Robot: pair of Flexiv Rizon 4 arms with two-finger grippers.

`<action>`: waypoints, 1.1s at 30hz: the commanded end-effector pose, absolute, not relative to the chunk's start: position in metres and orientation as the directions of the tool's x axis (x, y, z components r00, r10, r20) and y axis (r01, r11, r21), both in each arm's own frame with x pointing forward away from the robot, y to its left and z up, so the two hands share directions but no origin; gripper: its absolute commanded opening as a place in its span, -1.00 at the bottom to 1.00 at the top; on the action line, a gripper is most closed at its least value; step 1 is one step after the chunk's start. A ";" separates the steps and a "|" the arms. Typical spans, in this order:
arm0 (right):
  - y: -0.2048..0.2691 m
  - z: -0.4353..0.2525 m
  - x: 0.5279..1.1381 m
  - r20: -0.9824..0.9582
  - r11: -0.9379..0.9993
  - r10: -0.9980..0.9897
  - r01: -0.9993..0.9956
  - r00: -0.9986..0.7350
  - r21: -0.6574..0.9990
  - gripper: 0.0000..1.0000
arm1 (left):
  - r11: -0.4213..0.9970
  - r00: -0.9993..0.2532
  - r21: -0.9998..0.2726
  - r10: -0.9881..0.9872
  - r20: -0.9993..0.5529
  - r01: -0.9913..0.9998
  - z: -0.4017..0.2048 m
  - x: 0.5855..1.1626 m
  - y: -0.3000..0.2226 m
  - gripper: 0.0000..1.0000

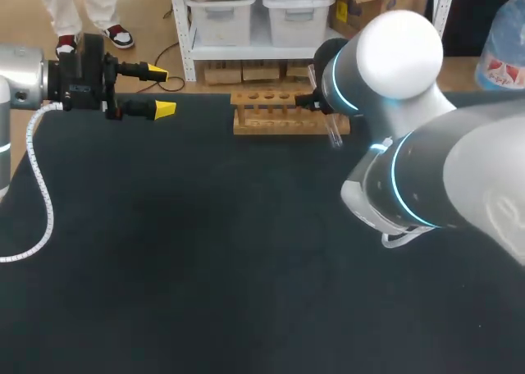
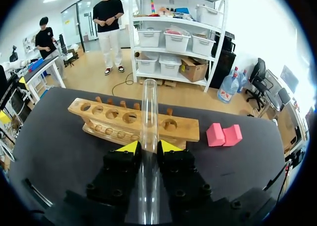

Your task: Grasp the test tube, adjust it, and insert it.

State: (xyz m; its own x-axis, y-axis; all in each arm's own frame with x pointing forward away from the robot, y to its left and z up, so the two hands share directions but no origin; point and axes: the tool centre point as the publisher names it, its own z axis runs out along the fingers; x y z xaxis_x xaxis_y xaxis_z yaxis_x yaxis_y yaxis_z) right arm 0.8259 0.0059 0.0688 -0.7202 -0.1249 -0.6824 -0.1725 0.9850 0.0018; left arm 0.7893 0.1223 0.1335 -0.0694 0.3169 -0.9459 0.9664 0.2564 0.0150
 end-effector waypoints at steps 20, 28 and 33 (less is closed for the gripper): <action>0.016 0.054 0.830 -0.639 0.984 -0.128 -0.179 -0.759 0.017 -1.00 | 0.260 -0.065 0.019 0.314 -0.947 0.966 0.133 0.788 0.122 1.00; 0.020 0.050 0.827 -0.628 0.983 -0.127 -0.181 -0.768 0.022 -1.00 | 0.260 -0.065 0.019 0.314 -0.947 0.966 0.133 0.788 0.122 1.00; 0.021 0.048 0.827 -0.624 0.983 -0.126 -0.181 -0.771 0.025 -1.00 | 0.260 -0.065 0.019 0.314 -0.947 0.966 0.133 0.788 0.122 1.00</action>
